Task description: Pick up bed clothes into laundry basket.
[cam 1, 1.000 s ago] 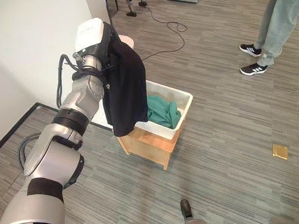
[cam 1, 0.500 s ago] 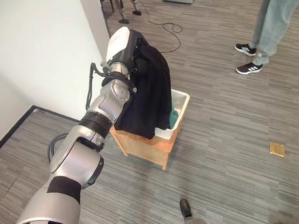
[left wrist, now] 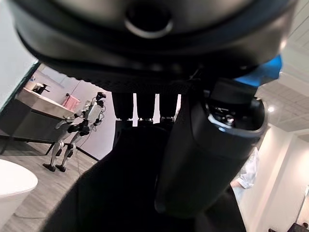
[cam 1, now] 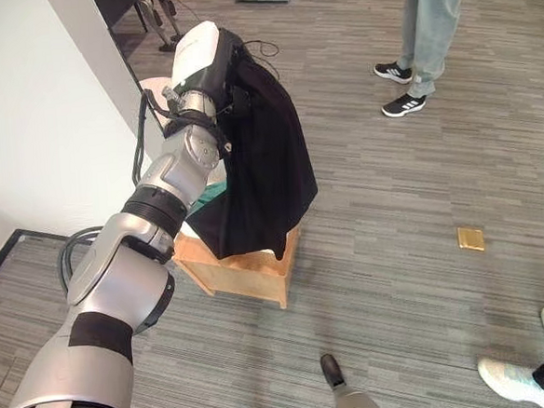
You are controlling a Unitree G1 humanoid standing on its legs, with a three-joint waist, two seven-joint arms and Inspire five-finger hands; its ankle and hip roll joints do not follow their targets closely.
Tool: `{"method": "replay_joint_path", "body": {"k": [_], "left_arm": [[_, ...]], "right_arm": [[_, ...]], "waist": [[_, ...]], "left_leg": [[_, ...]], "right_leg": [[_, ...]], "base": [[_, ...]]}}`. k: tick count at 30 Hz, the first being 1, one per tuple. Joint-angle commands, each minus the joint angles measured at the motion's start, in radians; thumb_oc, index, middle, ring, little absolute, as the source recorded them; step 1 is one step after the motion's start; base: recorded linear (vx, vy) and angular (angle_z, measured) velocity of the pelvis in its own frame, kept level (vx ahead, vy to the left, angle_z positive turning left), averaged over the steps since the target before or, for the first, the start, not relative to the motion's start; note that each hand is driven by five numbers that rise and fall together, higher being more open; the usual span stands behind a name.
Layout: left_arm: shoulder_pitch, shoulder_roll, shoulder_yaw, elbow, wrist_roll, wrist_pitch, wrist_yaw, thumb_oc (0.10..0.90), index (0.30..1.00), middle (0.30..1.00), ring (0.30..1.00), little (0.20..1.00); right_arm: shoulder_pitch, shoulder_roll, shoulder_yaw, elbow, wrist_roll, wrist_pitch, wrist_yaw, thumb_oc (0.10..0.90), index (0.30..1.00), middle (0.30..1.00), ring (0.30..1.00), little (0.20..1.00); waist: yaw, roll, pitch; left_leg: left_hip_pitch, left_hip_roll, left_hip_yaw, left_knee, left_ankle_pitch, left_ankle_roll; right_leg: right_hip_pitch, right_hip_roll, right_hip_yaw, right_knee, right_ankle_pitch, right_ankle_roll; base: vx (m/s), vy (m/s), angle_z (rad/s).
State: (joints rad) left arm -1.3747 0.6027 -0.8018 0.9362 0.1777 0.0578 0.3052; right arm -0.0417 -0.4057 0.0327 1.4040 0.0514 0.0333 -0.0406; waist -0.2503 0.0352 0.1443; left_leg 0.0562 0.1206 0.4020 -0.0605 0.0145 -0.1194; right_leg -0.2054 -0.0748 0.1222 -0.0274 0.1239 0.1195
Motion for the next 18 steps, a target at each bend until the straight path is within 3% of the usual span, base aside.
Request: {"method": "replay_joint_path", "body": {"k": [1, 2, 3, 4, 5, 6, 10, 15, 16, 18], "left_arm": [[-0.395, 0.124, 0.068, 0.076, 0.101, -0.02, 0.17, 0.4, 0.3, 0.3, 0.3, 0.3], [-0.392, 0.128, 0.063, 0.068, 0.108, -0.023, 0.172, 0.4, 0.3, 0.3, 0.3, 0.3], [-0.392, 0.128, 0.063, 0.068, 0.108, -0.023, 0.172, 0.4, 0.3, 0.3, 0.3, 0.3], [-0.384, 0.12, 0.035, 0.071, 0.178, 0.003, 0.168, 0.4, 0.3, 0.3, 0.3, 0.3], [-0.381, 0.122, 0.021, 0.081, 0.195, -0.002, 0.156, 0.4, 0.3, 0.3, 0.3, 0.3], [-0.378, 0.11, 0.037, 0.087, 0.198, 0.02, 0.167, 0.4, 0.3, 0.3, 0.3, 0.3], [-0.403, 0.056, 0.026, 0.124, 0.212, 0.009, 0.179, 0.4, 0.3, 0.3, 0.3, 0.3], [-0.369, 0.035, 0.049, 0.138, 0.189, -0.004, 0.179, 0.4, 0.3, 0.3, 0.3, 0.3], [-0.355, -0.02, 0.066, 0.143, 0.199, 0.008, 0.17, 0.4, 0.3, 0.3, 0.3, 0.3], [-0.377, -0.063, 0.083, 0.158, 0.183, 0.007, 0.158, 0.4, 0.3, 0.3, 0.3, 0.3]], "right_arm": [[0.032, -0.112, 0.082, 0.037, 0.034, 0.009, -0.015, 0.8, 0.9, 0.9, 0.9, 0.9], [0.034, -0.117, 0.085, 0.032, 0.033, 0.007, -0.016, 0.8, 0.9, 0.9, 0.9, 0.9], [0.034, -0.117, 0.086, 0.032, 0.033, 0.007, -0.016, 0.8, 0.9, 0.9, 0.9, 0.9], [0.038, -0.134, 0.068, 0.028, 0.023, 0.005, -0.024, 0.8, 0.9, 0.9, 0.9, 0.9], [0.044, -0.149, 0.051, 0.037, 0.022, 0.012, -0.009, 0.8, 0.9, 0.9, 0.9, 0.9], [0.048, -0.153, 0.04, 0.046, 0.029, 0.017, -0.012, 0.8, 0.9, 0.9, 0.9, 0.9], [0.016, -0.137, 0.052, 0.03, 0.06, -0.003, -0.027, 0.8, 0.9, 0.9, 0.9, 0.9], [-0.006, -0.108, 0.099, 0.014, 0.06, -0.01, -0.032, 0.8, 0.9, 0.9, 0.9, 0.9], [-0.026, -0.054, 0.14, -0.01, 0.066, -0.031, -0.034, 0.8, 0.9, 0.9, 0.9, 0.9], [-0.02, -0.02, 0.161, -0.025, 0.026, -0.017, -0.053, 0.8, 0.9, 0.9, 0.9, 0.9]], "waist": [[0.043, -0.092, 0.04], [0.065, -0.109, 0.05], [0.062, -0.109, 0.048], [0.084, -0.109, 0.061], [0.082, -0.087, 0.038], [0.081, -0.081, 0.033], [0.06, -0.105, 0.021], [0.064, -0.121, 0.012], [0.07, -0.12, 0.014], [0.067, -0.125, 0.018]], "left_leg": [[-0.15, -0.003, -0.298, 0.344, 0.022, -0.008], [-0.219, -0.07, -0.385, 0.333, -0.018, -0.001], [-0.221, -0.071, -0.387, 0.333, -0.017, 0.0], [-0.287, -0.059, -0.451, 0.217, 0.026, -0.001], [-0.227, -0.033, -0.443, 0.096, 0.024, 0.007], [-0.198, -0.022, -0.437, 0.055, 0.037, 0.014], [-0.173, -0.029, -0.389, -0.003, 0.063, 0.021], [-0.163, -0.039, -0.362, -0.027, 0.051, 0.03], [-0.164, -0.044, -0.363, -0.027, 0.049, 0.034], [-0.168, -0.053, -0.368, -0.027, 0.043, 0.042]], "right_leg": [[0.145, -0.023, -0.008, -0.02, -0.009, 0.052], [0.155, -0.03, -0.009, -0.029, -0.02, 0.048], [0.154, -0.03, -0.011, -0.029, -0.02, 0.048], [0.181, -0.03, -0.006, -0.035, -0.042, 0.058], [0.196, -0.032, 0.004, -0.039, -0.062, 0.075], [0.199, -0.033, 0.014, -0.029, -0.071, 0.078], [0.144, -0.062, 0.016, -0.013, -0.051, 0.091], [0.125, -0.087, 0.02, -0.043, -0.015, 0.112], [0.122, -0.091, 0.015, -0.046, -0.011, 0.114], [0.117, -0.094, 0.01, -0.047, -0.01, 0.114]], "base": [[-0.06, -0.137, -0.92], [-0.04, -0.083, -0.46], [0.14, 0.074, -0.12], [0.21, 0.211, 0.02], [0.27, 0.276, 0.06], [0.17, 0.214, 0.04], [0.0, 0.166, -0.16], [-0.05, 0.102, -0.08], [-0.03, 0.039, -0.04], [-0.04, 0.056, -0.01]]}}
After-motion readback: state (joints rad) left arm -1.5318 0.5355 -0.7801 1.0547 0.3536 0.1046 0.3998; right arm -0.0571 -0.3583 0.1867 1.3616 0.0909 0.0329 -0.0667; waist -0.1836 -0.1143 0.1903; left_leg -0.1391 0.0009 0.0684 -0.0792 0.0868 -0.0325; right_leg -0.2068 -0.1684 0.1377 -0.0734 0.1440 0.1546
